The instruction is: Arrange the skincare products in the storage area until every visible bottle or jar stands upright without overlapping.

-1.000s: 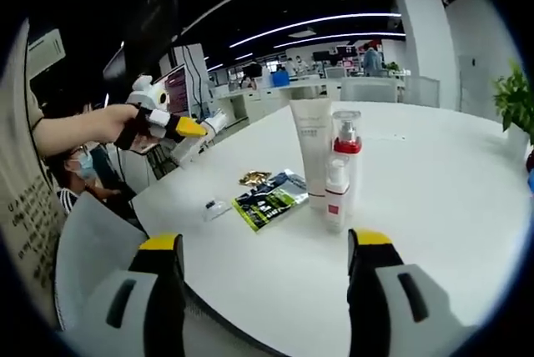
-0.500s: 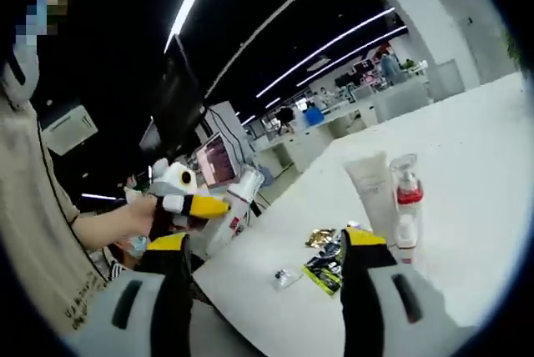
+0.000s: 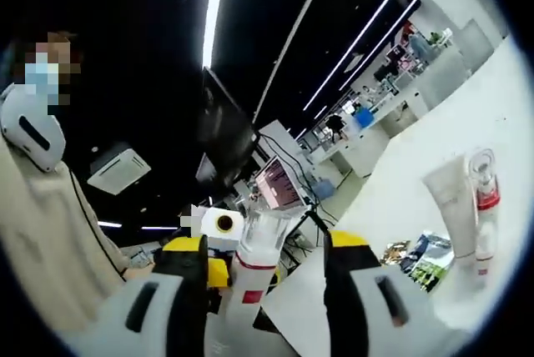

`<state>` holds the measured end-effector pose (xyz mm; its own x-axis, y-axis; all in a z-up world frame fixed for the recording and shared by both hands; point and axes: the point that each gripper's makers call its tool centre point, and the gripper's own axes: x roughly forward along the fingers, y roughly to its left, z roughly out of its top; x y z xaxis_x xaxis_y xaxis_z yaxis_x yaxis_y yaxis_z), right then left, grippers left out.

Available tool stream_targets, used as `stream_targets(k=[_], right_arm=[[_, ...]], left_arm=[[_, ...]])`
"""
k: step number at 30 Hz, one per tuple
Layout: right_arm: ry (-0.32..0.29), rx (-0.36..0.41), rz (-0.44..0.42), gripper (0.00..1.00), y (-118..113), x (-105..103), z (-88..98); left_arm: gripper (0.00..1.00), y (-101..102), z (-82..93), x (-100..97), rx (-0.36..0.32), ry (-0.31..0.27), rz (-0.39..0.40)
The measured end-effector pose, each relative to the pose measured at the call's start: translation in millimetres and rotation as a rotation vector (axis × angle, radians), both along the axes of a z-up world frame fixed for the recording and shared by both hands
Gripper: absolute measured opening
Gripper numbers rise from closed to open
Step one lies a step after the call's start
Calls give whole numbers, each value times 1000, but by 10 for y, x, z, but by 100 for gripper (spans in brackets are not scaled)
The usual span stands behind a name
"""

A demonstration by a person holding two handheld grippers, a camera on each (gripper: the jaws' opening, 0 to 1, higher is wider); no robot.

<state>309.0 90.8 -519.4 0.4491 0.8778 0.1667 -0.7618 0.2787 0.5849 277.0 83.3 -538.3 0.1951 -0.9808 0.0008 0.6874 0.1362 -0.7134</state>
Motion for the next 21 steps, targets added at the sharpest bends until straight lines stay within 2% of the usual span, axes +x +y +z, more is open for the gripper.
stream_targets(k=[5, 9, 13, 14, 17, 18, 21], right_arm=[[18, -1, 41, 36, 38, -77, -32], [37, 18, 65, 25, 37, -132, -22], [47, 16, 30, 24, 8, -122, -26], [47, 9, 19, 24, -2, -120, -30], [19, -87, -68, 21, -59, -33, -108], [30, -162, -107, 21, -87, 1, -188], [10, -271, -202, 20, -134, 87, -233]], left_arm=[[17, -33, 23, -60, -27, 11, -31], [18, -67, -18, -99, -24, 33, -52], [18, -80, -20, -88, -29, 34, -46], [18, -99, -26, -87, -16, 20, -46], [18, -101, -176, 19, 113, -84, 7], [19, -89, -232, 80, 170, -127, 40], [22, -86, -307, 165, 273, -210, 98]])
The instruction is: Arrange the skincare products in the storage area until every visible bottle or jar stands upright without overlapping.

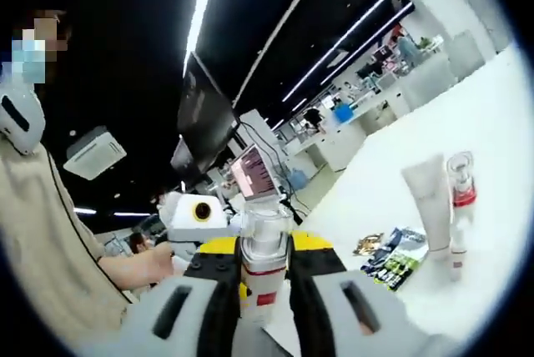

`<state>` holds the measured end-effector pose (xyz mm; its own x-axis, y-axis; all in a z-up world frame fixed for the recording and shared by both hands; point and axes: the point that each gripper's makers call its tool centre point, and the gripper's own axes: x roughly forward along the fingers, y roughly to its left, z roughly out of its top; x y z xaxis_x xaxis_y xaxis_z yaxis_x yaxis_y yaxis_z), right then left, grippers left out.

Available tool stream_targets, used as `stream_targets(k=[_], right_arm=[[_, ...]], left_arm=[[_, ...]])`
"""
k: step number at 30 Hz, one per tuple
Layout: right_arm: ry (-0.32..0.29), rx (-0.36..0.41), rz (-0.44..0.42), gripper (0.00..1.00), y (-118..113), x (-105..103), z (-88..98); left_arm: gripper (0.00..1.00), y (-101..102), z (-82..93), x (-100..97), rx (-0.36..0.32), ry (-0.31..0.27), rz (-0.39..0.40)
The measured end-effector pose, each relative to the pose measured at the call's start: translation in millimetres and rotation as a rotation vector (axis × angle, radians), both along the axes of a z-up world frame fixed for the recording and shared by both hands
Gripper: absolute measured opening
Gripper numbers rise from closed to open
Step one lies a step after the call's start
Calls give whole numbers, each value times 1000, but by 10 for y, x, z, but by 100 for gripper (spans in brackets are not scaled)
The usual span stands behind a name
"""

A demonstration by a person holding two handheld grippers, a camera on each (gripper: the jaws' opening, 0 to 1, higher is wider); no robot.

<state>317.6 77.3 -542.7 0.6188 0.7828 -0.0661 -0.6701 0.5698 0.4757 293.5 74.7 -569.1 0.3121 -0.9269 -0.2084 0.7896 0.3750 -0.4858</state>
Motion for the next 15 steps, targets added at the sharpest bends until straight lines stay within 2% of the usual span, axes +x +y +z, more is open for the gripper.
stream_targets(k=[2, 3, 6, 7, 8, 11, 12, 13, 15], right_arm=[[-2, -19, -24, 20, 4, 11, 9], [10, -44, -49, 20, 12, 20, 2], [54, -76, -134, 20, -20, 75, -31], [59, -109, -170, 20, -45, 93, -47], [48, -143, -192, 20, -56, 101, -51], [-49, -279, -215, 20, -14, 71, -15], [-76, -308, -212, 20, 18, 53, -5], [-97, -339, -206, 20, 43, 29, -8], [-147, -404, -198, 19, 104, -20, -14]], left_arm=[[21, -36, -16, -4, 43, -34, 13], [21, -72, -42, -18, 91, -69, 21], [21, -93, -83, 30, 183, -147, 82], [21, -81, -105, 68, 222, -163, 126], [21, -74, -117, 86, 244, -172, 151], [20, -72, -152, 100, 324, -215, 198], [19, -77, -150, 99, 333, -228, 201], [19, -77, -175, 98, 385, -270, 199], [19, -50, -197, 122, 421, -296, 211]])
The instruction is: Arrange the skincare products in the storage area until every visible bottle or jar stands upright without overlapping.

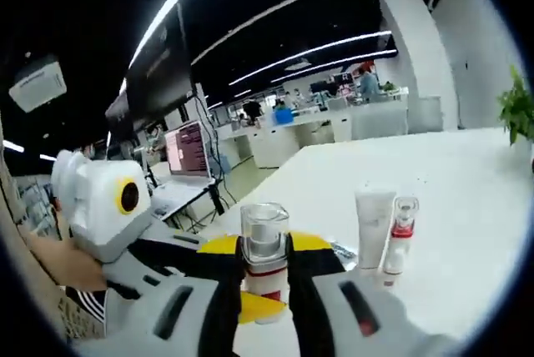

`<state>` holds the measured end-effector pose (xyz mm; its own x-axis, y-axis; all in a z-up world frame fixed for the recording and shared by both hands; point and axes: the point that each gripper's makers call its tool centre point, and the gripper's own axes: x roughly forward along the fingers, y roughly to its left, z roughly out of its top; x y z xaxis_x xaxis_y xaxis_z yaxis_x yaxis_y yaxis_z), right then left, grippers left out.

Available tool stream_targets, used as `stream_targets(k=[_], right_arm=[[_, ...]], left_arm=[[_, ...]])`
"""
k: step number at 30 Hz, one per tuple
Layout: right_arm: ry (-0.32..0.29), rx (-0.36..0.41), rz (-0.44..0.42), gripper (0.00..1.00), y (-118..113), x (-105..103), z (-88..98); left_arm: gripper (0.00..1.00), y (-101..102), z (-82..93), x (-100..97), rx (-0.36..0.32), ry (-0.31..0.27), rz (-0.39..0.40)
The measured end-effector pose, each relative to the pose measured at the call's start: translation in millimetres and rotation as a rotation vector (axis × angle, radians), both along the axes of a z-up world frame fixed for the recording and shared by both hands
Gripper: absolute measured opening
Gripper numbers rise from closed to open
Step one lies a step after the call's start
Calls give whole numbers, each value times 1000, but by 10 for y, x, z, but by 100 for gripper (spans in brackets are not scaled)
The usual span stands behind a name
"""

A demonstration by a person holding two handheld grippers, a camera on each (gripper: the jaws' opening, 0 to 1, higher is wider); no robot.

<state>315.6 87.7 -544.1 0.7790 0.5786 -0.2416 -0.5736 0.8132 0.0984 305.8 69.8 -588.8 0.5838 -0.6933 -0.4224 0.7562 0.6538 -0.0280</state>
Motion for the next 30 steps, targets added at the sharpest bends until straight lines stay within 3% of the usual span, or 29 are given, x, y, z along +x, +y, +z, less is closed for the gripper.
stream_targets(k=[8, 12, 22, 25, 30], right_arm=[[-25, -30, 22, 19, 44, -42, -5], [-39, -28, 73, 19, 52, -61, 7], [-81, 49, 331, 21, 94, -224, 181], [-76, 105, 389, 22, 91, -268, 261], [-74, 126, 429, 21, 69, -286, 305]], left_arm=[[18, 62, -40, 6, -39, 37, -21], [18, 60, -28, -18, -53, 48, -61], [18, 0, 105, -214, -58, 50, -357], [18, -27, 191, -288, -81, 59, -464], [18, -36, 232, -314, -77, 67, -543]])
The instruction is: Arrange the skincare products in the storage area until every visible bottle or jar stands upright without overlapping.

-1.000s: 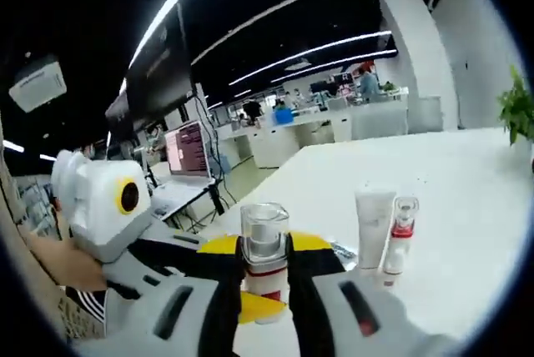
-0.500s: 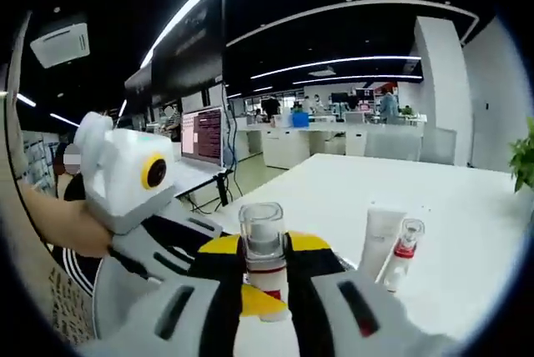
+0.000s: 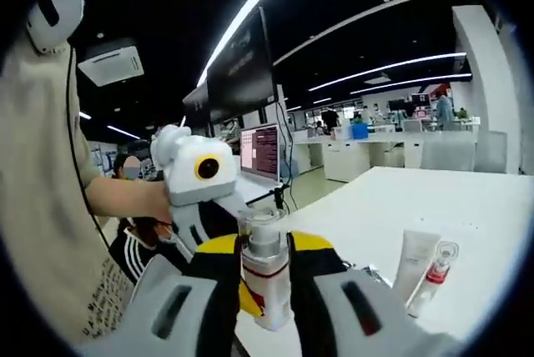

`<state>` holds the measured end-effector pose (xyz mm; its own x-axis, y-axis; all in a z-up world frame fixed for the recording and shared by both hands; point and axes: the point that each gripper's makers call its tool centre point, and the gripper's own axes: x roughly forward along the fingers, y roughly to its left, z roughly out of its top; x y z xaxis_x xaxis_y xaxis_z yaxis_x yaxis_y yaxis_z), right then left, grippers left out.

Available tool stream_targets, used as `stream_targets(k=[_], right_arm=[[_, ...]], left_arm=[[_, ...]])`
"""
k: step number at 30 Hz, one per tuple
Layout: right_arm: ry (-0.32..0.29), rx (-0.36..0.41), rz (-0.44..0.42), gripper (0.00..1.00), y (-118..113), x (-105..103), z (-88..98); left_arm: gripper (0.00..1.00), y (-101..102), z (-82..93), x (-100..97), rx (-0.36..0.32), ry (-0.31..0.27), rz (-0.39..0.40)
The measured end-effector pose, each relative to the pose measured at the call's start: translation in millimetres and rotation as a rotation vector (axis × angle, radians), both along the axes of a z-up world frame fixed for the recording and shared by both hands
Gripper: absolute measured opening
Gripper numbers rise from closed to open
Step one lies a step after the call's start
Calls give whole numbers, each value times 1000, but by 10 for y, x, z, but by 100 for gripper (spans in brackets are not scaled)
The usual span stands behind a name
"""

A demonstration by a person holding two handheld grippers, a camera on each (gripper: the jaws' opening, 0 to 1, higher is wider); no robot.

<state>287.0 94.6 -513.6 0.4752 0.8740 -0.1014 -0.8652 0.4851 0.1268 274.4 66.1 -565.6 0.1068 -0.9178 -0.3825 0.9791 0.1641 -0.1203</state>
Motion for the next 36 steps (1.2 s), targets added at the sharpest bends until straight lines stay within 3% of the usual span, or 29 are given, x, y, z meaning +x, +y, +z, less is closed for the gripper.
stream_targets(k=[5, 9, 12, 26, 36], right_arm=[[19, 0, -43, 21, -13, 52, -53], [30, -51, -144, 20, -94, 184, -174], [37, -61, -184, 20, -123, 242, -252], [-1, -209, -214, 20, -190, 308, -553], [42, -304, -230, 21, -238, 367, -1055]], left_arm=[[18, -17, -65, 55, 26, -6, -19], [18, -5, -168, 177, 81, -27, 48], [18, -13, -272, 240, 109, -1, 89], [18, -126, -610, 341, 220, -79, 77], [18, -168, -1073, 392, 254, -56, 96]])
